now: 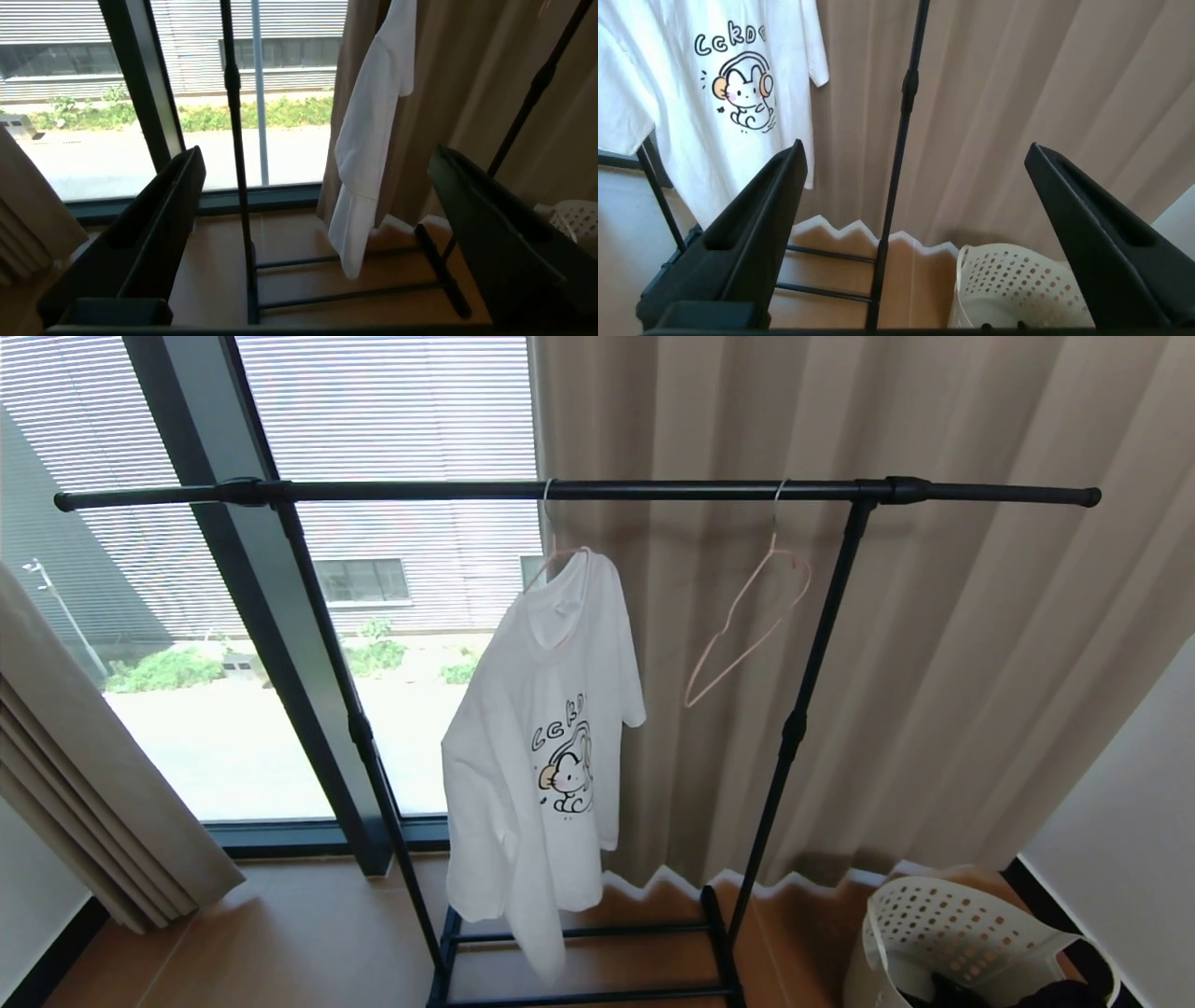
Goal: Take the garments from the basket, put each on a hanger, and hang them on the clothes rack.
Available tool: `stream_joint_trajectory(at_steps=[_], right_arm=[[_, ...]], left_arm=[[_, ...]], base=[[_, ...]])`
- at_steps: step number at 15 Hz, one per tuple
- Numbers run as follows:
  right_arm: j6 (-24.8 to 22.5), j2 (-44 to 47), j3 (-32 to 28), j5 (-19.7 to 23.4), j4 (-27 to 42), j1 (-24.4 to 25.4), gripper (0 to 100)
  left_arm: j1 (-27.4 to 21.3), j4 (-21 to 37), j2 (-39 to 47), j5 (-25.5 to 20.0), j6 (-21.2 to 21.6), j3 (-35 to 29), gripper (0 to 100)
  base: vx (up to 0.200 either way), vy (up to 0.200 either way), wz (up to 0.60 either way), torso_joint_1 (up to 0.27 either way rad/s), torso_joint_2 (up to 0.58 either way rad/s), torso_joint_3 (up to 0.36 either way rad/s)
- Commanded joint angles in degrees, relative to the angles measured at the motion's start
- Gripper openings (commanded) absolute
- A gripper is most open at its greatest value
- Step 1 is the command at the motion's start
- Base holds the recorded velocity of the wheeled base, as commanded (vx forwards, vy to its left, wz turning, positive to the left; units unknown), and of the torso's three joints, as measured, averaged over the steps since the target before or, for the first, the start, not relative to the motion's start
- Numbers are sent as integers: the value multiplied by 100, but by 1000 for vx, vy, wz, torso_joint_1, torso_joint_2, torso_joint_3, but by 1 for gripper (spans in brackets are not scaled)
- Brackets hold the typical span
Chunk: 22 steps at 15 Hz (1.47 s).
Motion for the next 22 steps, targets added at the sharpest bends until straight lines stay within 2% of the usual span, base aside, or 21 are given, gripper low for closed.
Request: stream_joint_trajectory(at_steps=[1,12,22], right_arm=[[-2,7,0,3,-2,0,100],[-2,7,0,-14,-11,0,100],[-11,7,0,-23,-37,0,100]], left_arm=[[0,-6,8,1,-4,0,100],[0,-6,8,1,-4,0,100],[0,-6,8,1,-13,0,100]], base=[[0,0,0,-222,564,320],[0,0,0,-190,527,331],[0,0,0,-102,464,354]])
